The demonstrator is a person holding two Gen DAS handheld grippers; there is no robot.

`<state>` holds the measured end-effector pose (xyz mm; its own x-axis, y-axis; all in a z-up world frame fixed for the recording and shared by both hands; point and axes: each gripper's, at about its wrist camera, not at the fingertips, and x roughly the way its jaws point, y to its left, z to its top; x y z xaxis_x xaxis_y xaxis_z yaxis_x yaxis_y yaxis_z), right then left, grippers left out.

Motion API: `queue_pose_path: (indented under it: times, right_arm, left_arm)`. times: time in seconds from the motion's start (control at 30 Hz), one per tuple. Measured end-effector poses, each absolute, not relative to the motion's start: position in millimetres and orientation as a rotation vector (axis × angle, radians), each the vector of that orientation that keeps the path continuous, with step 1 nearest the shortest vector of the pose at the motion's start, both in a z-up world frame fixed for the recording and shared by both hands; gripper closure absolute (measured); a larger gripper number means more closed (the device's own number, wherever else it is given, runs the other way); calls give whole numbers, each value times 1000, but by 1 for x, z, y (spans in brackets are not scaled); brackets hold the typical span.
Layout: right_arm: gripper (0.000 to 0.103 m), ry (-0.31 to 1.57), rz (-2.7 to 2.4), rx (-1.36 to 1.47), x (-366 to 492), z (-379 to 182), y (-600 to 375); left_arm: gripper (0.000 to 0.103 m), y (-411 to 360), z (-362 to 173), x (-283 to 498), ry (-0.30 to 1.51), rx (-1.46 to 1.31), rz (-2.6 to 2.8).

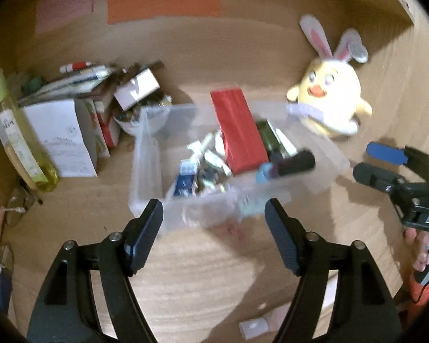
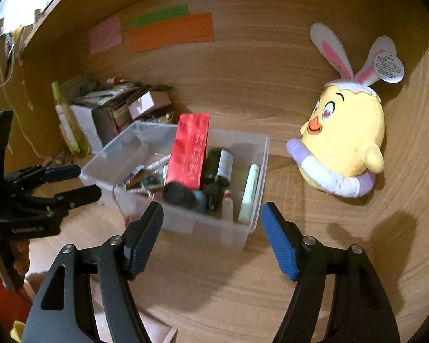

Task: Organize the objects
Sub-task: 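Lower the blue Max box and white tube into the clear box, open both tools, then grasp the pink charm with the left tool while the right tool grasps the lotion bottle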

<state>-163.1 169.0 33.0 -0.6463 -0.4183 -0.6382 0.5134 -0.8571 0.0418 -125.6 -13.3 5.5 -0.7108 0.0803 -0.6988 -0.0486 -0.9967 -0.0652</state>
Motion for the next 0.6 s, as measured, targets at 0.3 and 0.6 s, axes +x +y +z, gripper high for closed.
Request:
queue_pose_path:
  times: [0.3, 0.6]
  right_arm:
    - [33, 198, -2354, 966, -132, 3, 173]
    - [26, 257, -2171, 1031, -98, -29, 156]
  left_arm:
    - [45, 6, -42, -151, -19, -1379, 2717]
    - [81, 0, -58, -161, -147, -1433, 2684]
